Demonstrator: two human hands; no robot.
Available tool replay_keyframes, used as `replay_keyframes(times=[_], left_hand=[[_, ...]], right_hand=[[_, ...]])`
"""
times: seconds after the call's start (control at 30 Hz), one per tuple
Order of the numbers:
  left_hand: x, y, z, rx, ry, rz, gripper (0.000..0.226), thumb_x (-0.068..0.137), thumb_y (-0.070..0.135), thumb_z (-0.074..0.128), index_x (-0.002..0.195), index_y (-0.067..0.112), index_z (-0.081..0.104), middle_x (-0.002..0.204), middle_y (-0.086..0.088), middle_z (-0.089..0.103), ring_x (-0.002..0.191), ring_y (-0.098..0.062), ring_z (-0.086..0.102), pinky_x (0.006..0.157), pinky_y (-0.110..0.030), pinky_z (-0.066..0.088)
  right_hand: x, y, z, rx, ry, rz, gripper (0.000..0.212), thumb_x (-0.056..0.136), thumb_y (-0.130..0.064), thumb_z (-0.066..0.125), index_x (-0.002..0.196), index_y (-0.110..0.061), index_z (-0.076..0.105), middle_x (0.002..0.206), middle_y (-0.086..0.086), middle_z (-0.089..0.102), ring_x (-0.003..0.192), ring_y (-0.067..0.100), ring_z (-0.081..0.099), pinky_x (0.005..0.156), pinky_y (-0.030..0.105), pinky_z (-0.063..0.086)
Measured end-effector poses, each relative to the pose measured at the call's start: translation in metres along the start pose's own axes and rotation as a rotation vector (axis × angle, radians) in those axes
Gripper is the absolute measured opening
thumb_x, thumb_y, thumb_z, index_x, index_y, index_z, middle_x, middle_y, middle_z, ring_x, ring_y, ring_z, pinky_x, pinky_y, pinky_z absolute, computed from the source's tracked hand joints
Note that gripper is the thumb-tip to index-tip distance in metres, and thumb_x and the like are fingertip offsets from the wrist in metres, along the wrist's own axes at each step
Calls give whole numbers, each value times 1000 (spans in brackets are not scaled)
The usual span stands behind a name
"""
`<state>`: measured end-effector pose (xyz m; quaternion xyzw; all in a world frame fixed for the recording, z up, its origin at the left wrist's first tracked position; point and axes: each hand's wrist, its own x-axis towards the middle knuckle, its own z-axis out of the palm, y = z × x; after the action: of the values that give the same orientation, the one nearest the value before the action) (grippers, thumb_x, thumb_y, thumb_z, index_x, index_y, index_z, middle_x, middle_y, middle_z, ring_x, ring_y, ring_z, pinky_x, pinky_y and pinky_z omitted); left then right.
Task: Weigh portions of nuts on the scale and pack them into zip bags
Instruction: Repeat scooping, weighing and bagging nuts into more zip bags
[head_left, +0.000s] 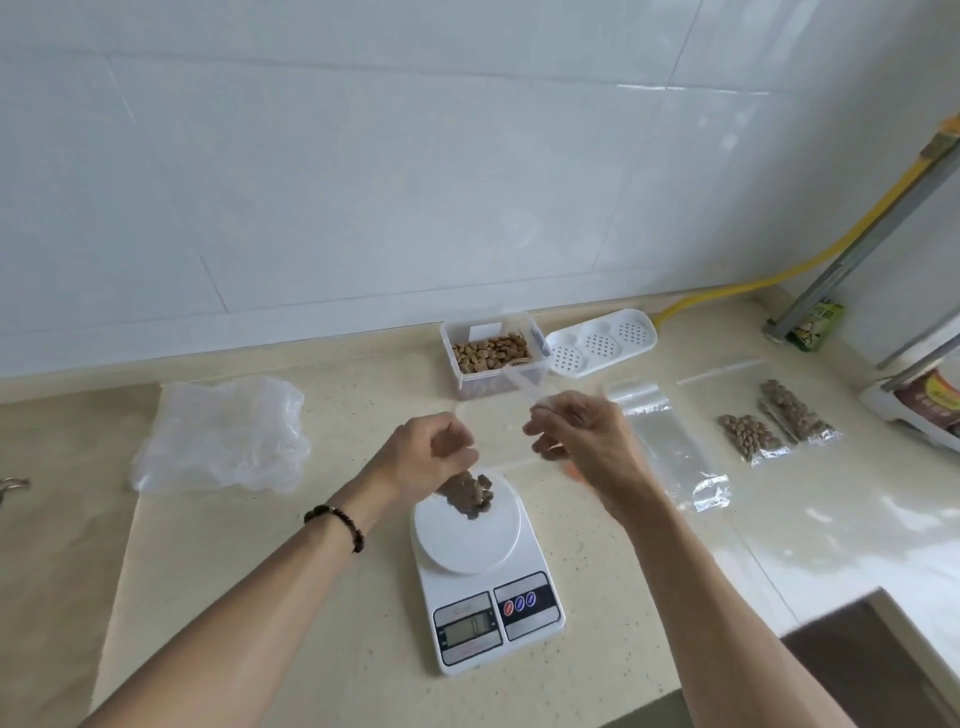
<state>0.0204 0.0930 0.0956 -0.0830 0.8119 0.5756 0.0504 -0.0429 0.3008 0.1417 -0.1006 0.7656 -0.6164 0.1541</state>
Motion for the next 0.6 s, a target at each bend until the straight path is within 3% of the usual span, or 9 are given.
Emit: replay_keyframes(times=[0.13,0.2,0.37,0.47,0.53,0.6], left_hand=[[14,-27,0,182,-54,-14,6,87,16,70,91,17,64,75,-2,68,62,-11,63,59,-29,55],[24,-35,5,256,-50,3,10,86,18,70,94,16,65,73,6,68,65,-7,62,63,-20,50],[45,-57,25,475,-7,74,24,85,24,71,107,17,64,90,4,65,85,-14,62,80,-29,51],[51,-64,34,595,12,137,30,87,26,68,114,13,64,103,-1,60,99,-18,59,88,-36,48],[50,-65,37,685,20,160,33,89,29,65,118,13,63,110,-4,60,106,-23,56,92,-39,45],[43,-67,37,734,47,165,36,91,32,63,123,15,63,120,-6,59,111,-26,54,95,-42,44]], right_hand=[[-5,46,0,188,143,259,10,95,-8,60,95,0,67,85,16,71,70,23,64,66,31,56],[-7,70,2,180,213,352,13,95,-4,55,93,-1,67,84,15,68,68,24,64,67,33,55],[-5,112,0,-113,371,416,7,89,-4,62,89,-3,69,81,13,68,64,18,64,70,36,58],[2,123,-4,-272,389,422,17,86,-9,64,104,-10,65,82,12,69,72,25,67,74,44,60],[5,126,-6,-340,364,397,29,87,-10,62,116,-9,61,74,5,64,67,22,63,65,39,57],[5,125,-5,-446,344,362,38,89,-12,59,127,-10,55,85,3,65,76,19,61,69,35,52]])
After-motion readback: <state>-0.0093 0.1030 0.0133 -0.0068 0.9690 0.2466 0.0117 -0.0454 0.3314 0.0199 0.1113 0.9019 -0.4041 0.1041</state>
